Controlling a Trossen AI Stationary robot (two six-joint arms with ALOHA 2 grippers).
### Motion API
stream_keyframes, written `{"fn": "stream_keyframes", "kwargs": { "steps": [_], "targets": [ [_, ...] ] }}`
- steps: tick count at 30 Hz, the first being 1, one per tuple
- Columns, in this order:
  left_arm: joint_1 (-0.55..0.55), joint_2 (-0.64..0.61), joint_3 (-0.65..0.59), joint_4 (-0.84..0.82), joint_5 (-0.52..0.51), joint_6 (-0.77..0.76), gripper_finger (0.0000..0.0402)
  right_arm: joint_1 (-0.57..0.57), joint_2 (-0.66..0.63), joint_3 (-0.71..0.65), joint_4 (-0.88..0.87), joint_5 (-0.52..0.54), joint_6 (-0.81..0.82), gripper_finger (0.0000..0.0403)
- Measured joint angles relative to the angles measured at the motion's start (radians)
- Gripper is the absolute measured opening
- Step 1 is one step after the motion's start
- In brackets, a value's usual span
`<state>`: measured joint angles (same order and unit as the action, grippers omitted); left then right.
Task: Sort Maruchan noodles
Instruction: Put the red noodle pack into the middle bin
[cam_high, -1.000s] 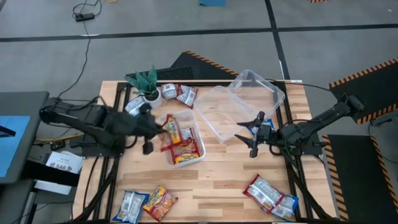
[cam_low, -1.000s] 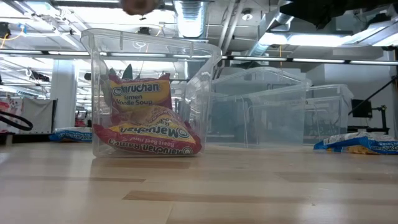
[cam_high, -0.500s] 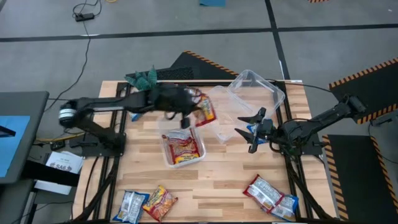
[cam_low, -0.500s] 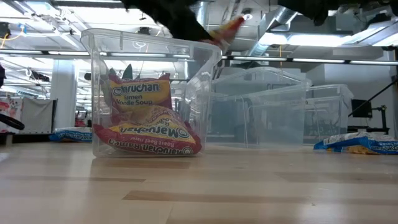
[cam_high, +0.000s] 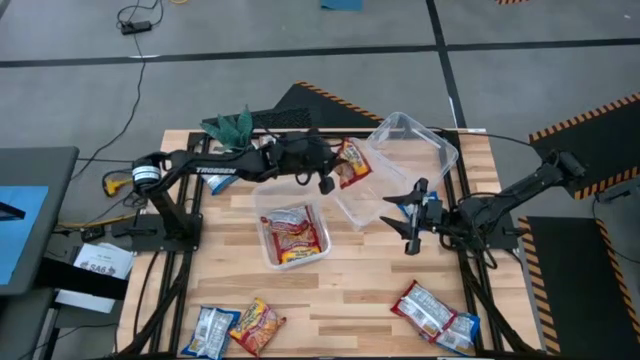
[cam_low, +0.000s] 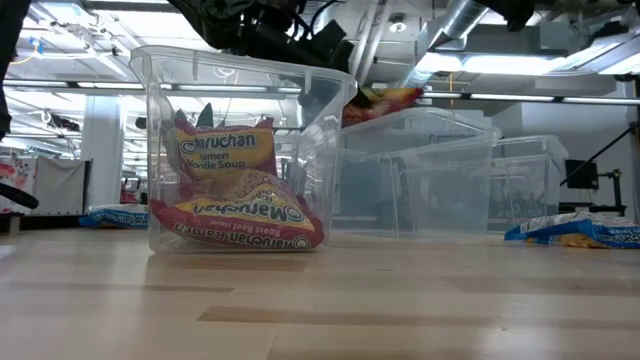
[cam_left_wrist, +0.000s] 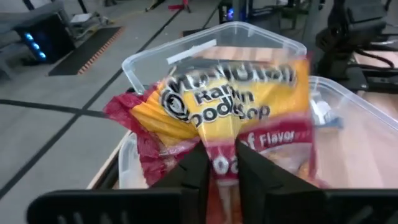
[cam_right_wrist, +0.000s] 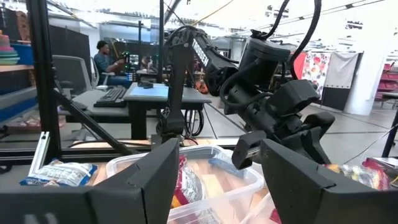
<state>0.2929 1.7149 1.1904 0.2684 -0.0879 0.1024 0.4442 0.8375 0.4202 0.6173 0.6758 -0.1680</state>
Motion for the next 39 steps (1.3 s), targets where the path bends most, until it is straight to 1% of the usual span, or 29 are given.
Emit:
{"fn": "stream_keyframes", "kwargs": {
  "steps": [4, 9, 12, 13, 17, 19, 21, 22, 25, 29, 32, 36, 39],
  "targets": [
    [0.002, 0.000, 0.000, 0.003, 0.000, -0.027, 0.0087, -0.001, 0.000, 0.000, 0.004, 0.000, 0.001, 0.0248],
    [0.001, -0.002, 0.000, -0.001, 0.000, -0.059, 0.0159, -0.001, 0.000, 0.000, 0.003, 0.000, 0.002, 0.0248],
    [0.002, -0.025, 0.004, -0.034, -0.004, -0.039, 0.0198, -0.001, 0.000, 0.000, -0.007, 0.000, 0.002, 0.0248],
    [0.002, -0.043, 0.012, -0.071, -0.006, -0.038, 0.0209, -0.001, 0.000, 0.000, -0.015, 0.000, 0.002, 0.0248],
    [0.002, -0.141, 0.055, -0.243, 0.002, -0.061, 0.0234, -0.002, 0.000, 0.000, -0.035, 0.001, 0.002, 0.0248],
    [-0.004, -0.208, 0.051, -0.324, 0.027, -0.089, 0.0237, -0.002, 0.000, 0.000, -0.040, 0.001, 0.002, 0.0248],
    [-0.022, -0.285, 0.019, -0.356, 0.057, -0.123, 0.0237, -0.002, 0.000, 0.000, -0.041, 0.001, 0.003, 0.0248],
    [-0.039, -0.329, -0.010, -0.356, 0.066, -0.133, 0.0237, -0.002, 0.000, 0.000, -0.043, 0.001, 0.006, 0.0248],
    [-0.111, -0.466, -0.139, -0.267, 0.052, -0.141, 0.0237, -0.001, 0.000, 0.000, -0.048, 0.001, 0.026, 0.0248],
    [-0.222, -0.657, -0.382, -0.058, -0.005, -0.145, 0.0237, -0.002, 0.000, 0.000, -0.072, 0.001, 0.064, 0.0248],
    [-0.306, -0.776, -0.579, 0.136, -0.012, -0.145, 0.0237, -0.001, 0.000, 0.000, -0.083, 0.002, 0.071, 0.0248],
    [-0.379, -0.889, -0.784, 0.363, -0.015, -0.131, 0.0237, -0.002, 0.000, 0.000, -0.083, 0.002, 0.073, 0.0248],
    [-0.402, -0.944, -0.870, 0.451, -0.016, -0.130, 0.0237, -0.002, 0.000, 0.000, -0.073, 0.001, 0.098, 0.0248]
  ]
}}
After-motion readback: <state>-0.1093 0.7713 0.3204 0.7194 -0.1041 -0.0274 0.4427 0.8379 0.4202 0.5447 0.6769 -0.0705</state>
